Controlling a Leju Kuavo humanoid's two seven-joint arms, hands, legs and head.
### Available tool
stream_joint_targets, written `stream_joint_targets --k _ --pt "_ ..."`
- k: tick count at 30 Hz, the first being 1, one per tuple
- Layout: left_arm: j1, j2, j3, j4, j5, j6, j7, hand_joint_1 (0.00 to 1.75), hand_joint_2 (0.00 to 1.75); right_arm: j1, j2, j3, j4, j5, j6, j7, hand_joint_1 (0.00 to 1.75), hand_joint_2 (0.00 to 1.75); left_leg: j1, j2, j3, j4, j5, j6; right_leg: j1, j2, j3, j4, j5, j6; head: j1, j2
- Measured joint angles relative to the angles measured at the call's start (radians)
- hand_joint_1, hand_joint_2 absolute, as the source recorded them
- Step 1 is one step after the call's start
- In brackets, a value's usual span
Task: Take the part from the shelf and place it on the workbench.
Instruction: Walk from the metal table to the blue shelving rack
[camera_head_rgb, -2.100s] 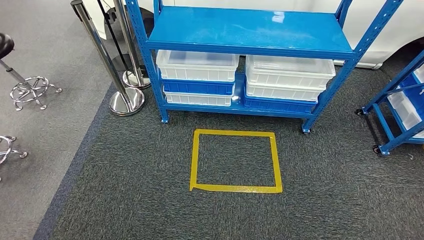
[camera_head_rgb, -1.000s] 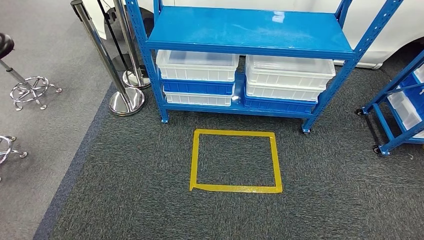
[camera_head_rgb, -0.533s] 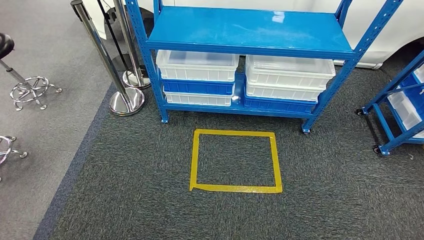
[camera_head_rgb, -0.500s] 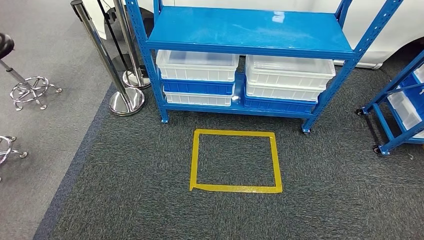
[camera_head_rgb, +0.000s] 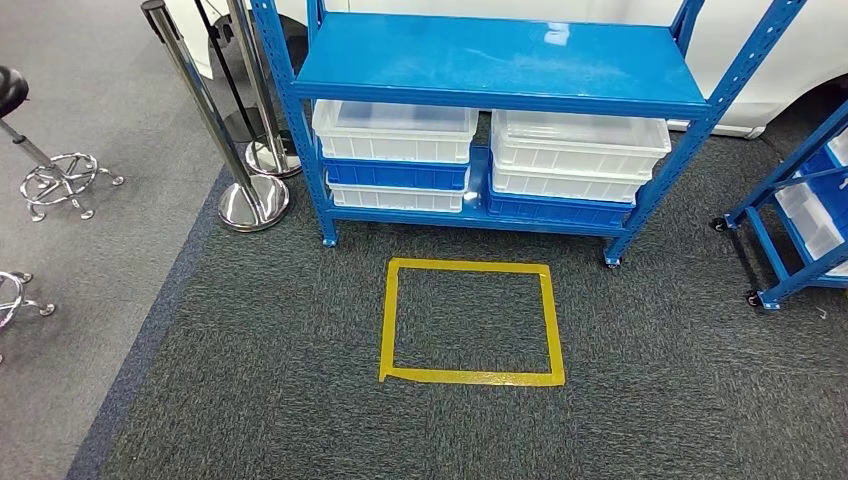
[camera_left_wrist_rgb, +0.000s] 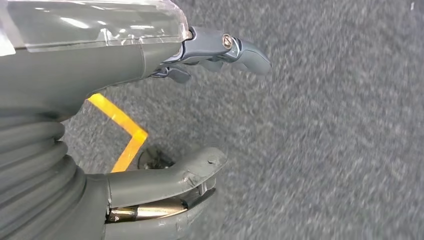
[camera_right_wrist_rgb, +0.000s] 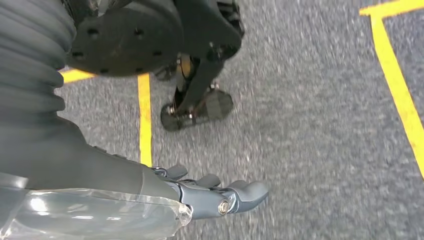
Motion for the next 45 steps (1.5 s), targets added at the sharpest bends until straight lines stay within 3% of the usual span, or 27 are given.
stream_joint_targets --k 8,45 --pt "0.008 0.006 -0.006 0.0 -0.016 -0.097 0.051 0.0 1.75 0.005 0.0 0.008 0.0 0.016 0.014 0.028 0.0 1.75 0.0 0.0 0.0 0.0 0.0 0.0 0.0 0.0 0.0 0.0 0.0 0.0 0.0 0.0" --pt "0.004 0.021 0.048 0.0 0.041 -0.162 0.125 0.0 1.75 0.006 0.0 0.013 0.0 0.045 0.041 0.044 0.0 1.75 -0.001 0.0 -0.001 0.001 0.0 0.001 -0.002 0.0 0.0 -0.001 0.001 0.001 0.0 0.0"
